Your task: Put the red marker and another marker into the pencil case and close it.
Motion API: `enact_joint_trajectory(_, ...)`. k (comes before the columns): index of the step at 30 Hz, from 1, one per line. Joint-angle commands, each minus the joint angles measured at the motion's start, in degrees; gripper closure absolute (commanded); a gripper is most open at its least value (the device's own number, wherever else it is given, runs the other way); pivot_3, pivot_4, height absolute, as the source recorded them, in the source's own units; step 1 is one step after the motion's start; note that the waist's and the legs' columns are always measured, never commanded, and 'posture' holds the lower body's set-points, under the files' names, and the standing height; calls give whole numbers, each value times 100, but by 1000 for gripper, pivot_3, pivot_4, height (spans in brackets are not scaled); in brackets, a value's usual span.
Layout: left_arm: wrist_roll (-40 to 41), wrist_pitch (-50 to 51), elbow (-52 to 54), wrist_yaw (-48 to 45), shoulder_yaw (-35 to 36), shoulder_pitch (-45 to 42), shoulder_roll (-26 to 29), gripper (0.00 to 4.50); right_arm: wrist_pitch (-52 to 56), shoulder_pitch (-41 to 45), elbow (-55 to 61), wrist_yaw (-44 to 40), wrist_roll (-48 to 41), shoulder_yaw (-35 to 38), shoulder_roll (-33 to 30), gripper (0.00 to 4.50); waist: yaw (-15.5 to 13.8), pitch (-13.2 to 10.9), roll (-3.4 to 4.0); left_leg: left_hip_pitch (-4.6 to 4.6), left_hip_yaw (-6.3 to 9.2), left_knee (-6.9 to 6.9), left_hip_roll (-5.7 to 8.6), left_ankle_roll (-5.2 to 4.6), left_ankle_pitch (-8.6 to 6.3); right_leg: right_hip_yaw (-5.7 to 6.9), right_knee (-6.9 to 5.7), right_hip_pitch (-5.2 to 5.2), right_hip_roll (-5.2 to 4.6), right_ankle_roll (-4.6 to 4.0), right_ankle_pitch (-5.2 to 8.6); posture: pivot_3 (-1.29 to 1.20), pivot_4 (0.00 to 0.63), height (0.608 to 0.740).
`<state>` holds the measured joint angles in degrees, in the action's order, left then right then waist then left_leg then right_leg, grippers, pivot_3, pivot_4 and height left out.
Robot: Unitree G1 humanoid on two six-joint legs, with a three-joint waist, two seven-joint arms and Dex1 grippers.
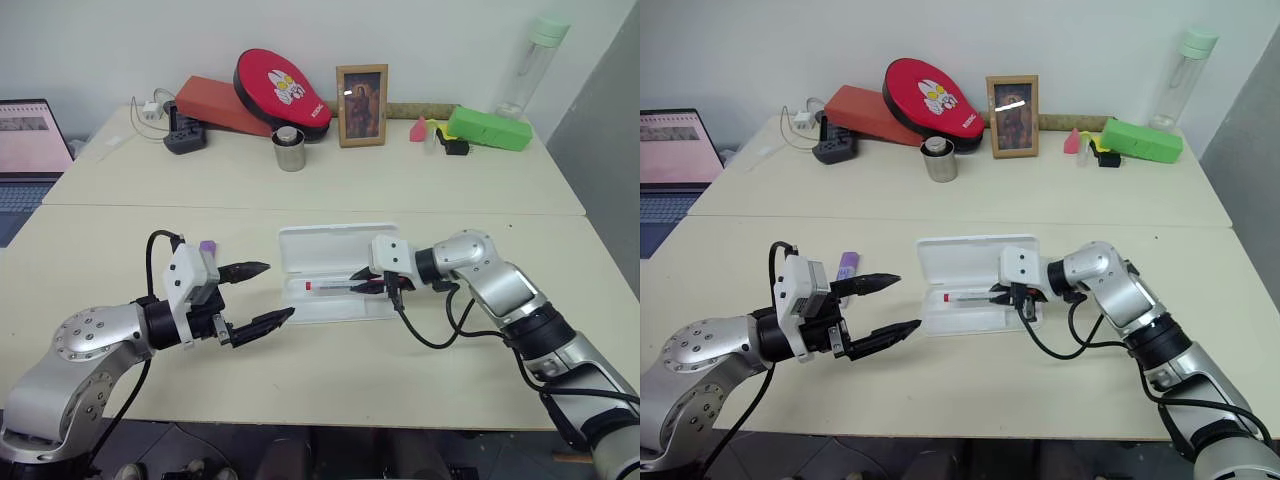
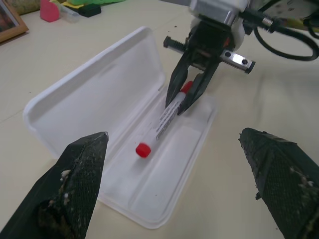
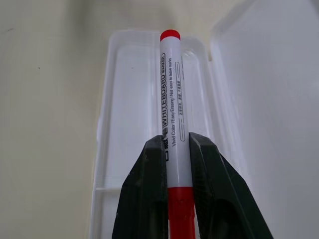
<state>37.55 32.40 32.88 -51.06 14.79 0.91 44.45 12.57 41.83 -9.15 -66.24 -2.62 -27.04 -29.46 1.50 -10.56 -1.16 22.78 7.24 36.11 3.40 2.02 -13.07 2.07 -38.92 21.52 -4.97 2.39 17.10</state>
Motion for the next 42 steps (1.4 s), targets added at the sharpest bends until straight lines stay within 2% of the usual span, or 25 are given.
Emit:
enact_joint_trajectory(1,161,31,269,122,203,25,48,0,-285,203,-210,-59,123,67,129,4203,5,0,0,0,0,0,0,0,0,-1,-1,0,1,0,0,0,150,740)
enact_joint_trajectory(16,254,97,173,272,213,-204,97,0,-619,384,-700,-64,354,175,437,4203,21,0,1,-3,-2,0,-1,1,1,-2,-4,3,5,-1,-1,0,150,740)
enact_joint_trajectory(17,257,98,177,276,213,-205,97,0,-615,382,-687,-59,345,188,442,3638,21,0,1,-3,-2,0,0,1,1,-3,-5,3,5,-1,-1,0,150,740)
enact_joint_trajectory(19,251,93,169,282,204,-211,98,0,-575,398,-633,-75,298,234,443,3314,22,0,1,-3,-2,0,-1,1,1,-3,-5,3,5,-1,-1,0,150,740)
enact_joint_trajectory(28,285,188,48,450,249,-125,10,0,49,358,298,-382,-268,603,403,1233,21,-1,2,-2,-2,-1,-1,0,0,-4,-4,6,5,-1,-1,0,150,740)
enact_joint_trajectory(33,561,447,-223,977,700,-80,-260,0,1151,85,1697,-560,-1387,1099,255,5,13,-2,3,2,0,-1,0,-10,-6,-3,-4,10,3,-1,-1,0,150,740)
enact_joint_trajectory(35,657,563,-304,1172,830,-67,-355,0,1539,30,2061,-479,-1718,1276,217,5,15,-2,3,3,4,-1,-2,-12,-7,-2,-3,10,0,-1,-1,0,150,740)
enact_joint_trajectory(38,154,548,-698,1829,854,-202,-480,0,1968,13,2293,-250,-1991,1472,203,5,11,-2,4,0,4,-1,-3,-13,-8,-2,-4,8,-3,-1,-1,0,150,740)
enact_joint_trajectory(42,-520,514,-1404,3153,1035,-682,-871,0,2230,-18,2397,16,-2091,1580,156,5,11,-1,2,0,4,-2,0,-13,-8,0,-9,11,2,-4,-3,0,150,740)
